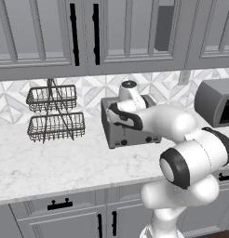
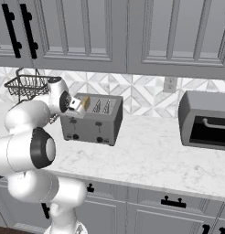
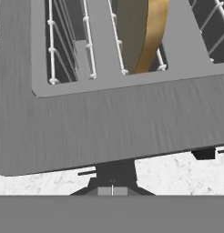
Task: Start the toaster. Once the lever pops up, take the bread to the plate on the dining counter.
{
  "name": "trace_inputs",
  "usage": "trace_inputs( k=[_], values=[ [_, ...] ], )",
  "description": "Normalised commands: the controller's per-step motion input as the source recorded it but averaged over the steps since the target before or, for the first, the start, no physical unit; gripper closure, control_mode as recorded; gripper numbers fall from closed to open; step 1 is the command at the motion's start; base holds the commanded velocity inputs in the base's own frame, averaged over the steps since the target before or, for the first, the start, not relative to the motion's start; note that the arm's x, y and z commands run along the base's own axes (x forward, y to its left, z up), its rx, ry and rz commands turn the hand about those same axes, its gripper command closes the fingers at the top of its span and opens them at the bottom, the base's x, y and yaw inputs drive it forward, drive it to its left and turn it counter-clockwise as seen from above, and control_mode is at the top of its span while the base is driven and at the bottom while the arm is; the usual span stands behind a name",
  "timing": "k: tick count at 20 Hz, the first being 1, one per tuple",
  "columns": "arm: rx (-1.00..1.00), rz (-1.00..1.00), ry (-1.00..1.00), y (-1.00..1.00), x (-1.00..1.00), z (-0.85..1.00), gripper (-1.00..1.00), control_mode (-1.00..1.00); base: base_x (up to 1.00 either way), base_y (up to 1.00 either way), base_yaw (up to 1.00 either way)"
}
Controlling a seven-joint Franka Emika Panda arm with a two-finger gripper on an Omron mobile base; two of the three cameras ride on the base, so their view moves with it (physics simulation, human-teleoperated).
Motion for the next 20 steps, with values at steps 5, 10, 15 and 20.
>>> trace_inputs(
  k=[5, 10, 15, 20],
  values=[
    [0.00, 0.00, -0.01, 0.00, 0.05, 0.00, 1.00, -1.00, 0.00, 0.00, 0.00],
    [0.00, 0.00, 0.00, 0.00, 0.05, -0.12, 1.00, -1.00, 0.00, 0.00, 0.00],
    [0.00, 0.00, 0.00, 0.00, 0.01, -0.31, 1.00, -1.00, 0.00, 0.00, 0.00],
    [0.00, 0.00, 0.00, 0.00, 0.00, -0.37, 1.00, -1.00, 0.00, 0.00, 0.00]
  ],
)
